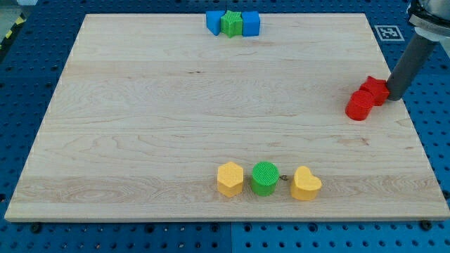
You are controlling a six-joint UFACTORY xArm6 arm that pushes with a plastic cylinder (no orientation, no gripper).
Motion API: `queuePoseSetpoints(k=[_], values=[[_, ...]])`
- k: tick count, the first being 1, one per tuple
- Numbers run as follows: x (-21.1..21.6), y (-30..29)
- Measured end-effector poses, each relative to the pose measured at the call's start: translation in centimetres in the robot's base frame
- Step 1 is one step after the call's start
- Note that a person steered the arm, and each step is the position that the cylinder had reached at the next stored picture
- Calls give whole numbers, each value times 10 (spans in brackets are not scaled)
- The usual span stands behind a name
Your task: Slide the red star vertically to the top of the green circle
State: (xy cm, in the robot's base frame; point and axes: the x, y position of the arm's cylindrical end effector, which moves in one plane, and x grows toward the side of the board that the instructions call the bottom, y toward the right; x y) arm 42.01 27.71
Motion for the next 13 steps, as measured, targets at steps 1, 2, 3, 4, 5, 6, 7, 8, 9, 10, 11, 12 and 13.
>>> queuePoseSetpoints(k=[1,2,3,4,5,6,7,8,9,10,11,12,13], values=[[0,0],[-1,-6],[-2,-18],[-2,-34],[-2,-44],[-2,-44],[-2,-52],[-2,-63],[-2,-75],[-2,-91],[9,-91],[20,-93],[20,-103]])
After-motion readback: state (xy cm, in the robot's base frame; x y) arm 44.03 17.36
